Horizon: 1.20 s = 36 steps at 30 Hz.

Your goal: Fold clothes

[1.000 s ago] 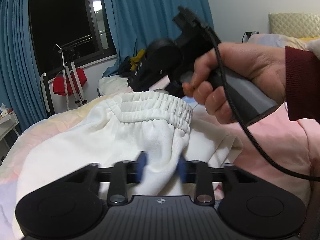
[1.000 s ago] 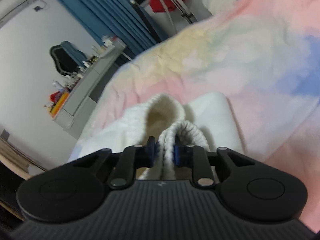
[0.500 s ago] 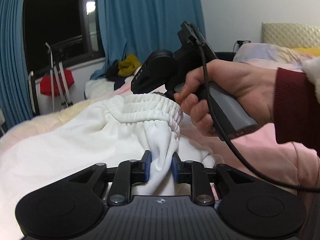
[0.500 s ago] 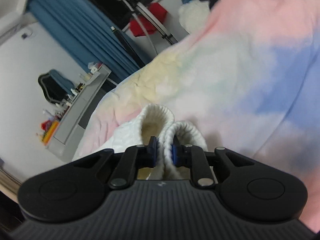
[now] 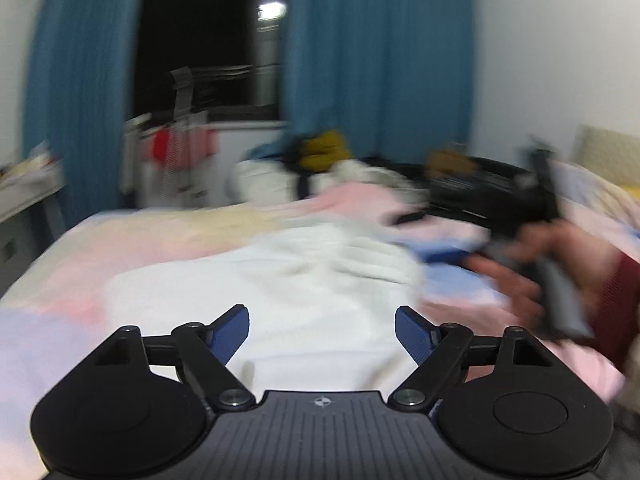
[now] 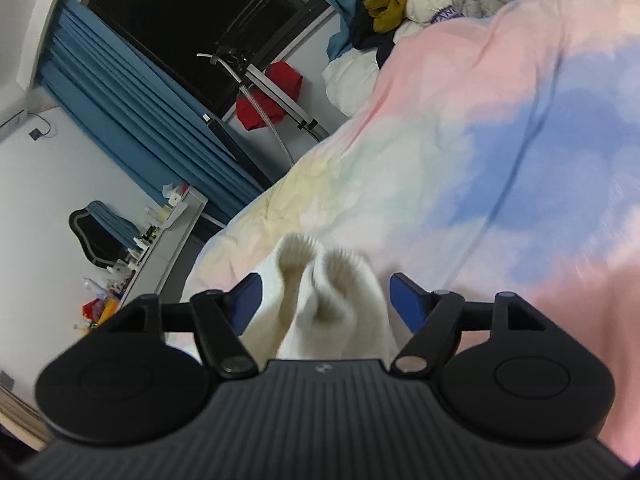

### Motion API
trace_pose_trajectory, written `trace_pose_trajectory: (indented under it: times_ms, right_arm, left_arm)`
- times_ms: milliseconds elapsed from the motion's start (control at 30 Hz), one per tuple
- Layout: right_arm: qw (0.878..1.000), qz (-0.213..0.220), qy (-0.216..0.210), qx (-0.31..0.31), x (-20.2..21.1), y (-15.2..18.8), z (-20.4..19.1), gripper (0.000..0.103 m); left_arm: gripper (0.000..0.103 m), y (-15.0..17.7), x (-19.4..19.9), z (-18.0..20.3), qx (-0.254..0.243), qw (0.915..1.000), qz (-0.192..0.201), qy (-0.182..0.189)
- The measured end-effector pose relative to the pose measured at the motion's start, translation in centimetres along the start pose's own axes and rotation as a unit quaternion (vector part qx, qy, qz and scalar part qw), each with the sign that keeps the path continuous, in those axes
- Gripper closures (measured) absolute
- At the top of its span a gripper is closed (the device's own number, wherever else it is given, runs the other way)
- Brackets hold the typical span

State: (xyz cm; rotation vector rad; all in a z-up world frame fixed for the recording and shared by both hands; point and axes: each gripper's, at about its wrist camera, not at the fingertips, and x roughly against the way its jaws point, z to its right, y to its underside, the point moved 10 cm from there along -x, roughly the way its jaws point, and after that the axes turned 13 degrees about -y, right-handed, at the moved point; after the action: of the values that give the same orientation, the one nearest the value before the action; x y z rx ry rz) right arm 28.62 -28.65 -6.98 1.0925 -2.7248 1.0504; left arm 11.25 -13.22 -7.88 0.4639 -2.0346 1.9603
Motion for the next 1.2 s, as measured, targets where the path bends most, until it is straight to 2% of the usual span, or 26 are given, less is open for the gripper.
trace_pose_trajectory:
  times_ms: [100, 167, 233, 267, 300, 367, 433, 567, 700, 800, 867, 933, 1067, 1133, 1200]
  right_arm:
    - [0.997, -0.032, 0.036, 0.056, 0.6, 2.3, -1.4, 0.029]
    - [0.996, -0.025, 0.043, 0.074, 1.1, 2.8, -1.9, 0.029]
    - [0.995, -0.016, 0.048, 0.088, 1.5, 3.0, -2.2, 0.029]
    - [0.995, 0.002, 0.045, 0.091, 1.9, 2.7, -2.5, 0.029]
    - [0.995, 0.022, 0.042, 0.092, 2.2, 2.3, -2.7, 0.028]
    - [0.993, 0.035, 0.025, 0.111, 2.6, 1.8, -3.6, 0.028]
    - [0.993, 0.016, 0.022, 0.117, 1.9, 2.3, -3.7, 0.029]
    - [0.989, 0.004, 0.061, 0.135, 0.6, 3.1, -2.6, 0.028]
    - [0.986, 0.021, 0.034, 0.160, 0.6, 2.9, -4.4, 0.028]
    - [0.983, -0.006, 0.069, 0.170, -0.4, 3.9, -3.5, 0.030]
    - [0.986, -0.007, 0.094, 0.139, -0.5, 3.9, -1.4, 0.029]
    - [0.987, -0.007, 0.119, 0.106, -0.6, 4.0, 0.8, 0.015]
    - [0.997, -0.012, 0.080, -0.017, -0.7, 4.6, 4.5, 0.015]
    - [0.997, -0.015, 0.065, -0.046, -1.1, 4.9, 5.2, 0.008]
    - [0.996, -0.020, 0.046, -0.076, -1.5, 5.2, 5.4, 0.007]
  left_arm:
    - [0.013, 0.1, -1.3, -4.0, 0.055, 0.9967, -0.039, -0.043]
    - [0.012, 0.4, -2.1, -6.2, 0.088, 0.9919, -0.063, -0.067]
    - [0.011, 0.5, -2.7, -7.1, 0.097, 0.9898, -0.075, -0.074]
    - [0.011, 0.5, -3.0, -7.6, 0.102, 0.9886, -0.080, -0.077]
    - [0.011, 0.5, -3.2, -8.0, 0.106, 0.9874, -0.086, -0.080]
    - [0.010, 0.6, -3.8, -8.9, 0.115, 0.9848, -0.097, -0.087]
    - [0.010, 0.7, -4.3, -9.8, 0.124, 0.9819, -0.108, -0.094]
    - [0.010, 1.3, -4.9, -10.1, 0.120, 0.9805, -0.117, -0.103]
    - [0.010, 1.8, -5.3, -9.7, 0.116, 0.9811, -0.117, -0.101]
    - [0.010, 1.8, -6.4, -9.8, 0.125, 0.9795, -0.123, -0.100]
    - [0.010, 1.9, -6.8, -10.1, 0.131, 0.9778, -0.128, -0.102]
    - [0.009, 2.0, -7.1, -10.4, 0.137, 0.9765, -0.132, -0.102]
    - [0.009, 2.3, -7.5, -10.8, 0.149, 0.9737, -0.144, -0.094]
    - [0.009, 2.6, -7.8, -11.1, 0.161, 0.9709, -0.151, -0.093]
    - [0.009, 3.0, -8.2, -11.5, 0.172, 0.9676, -0.161, -0.091]
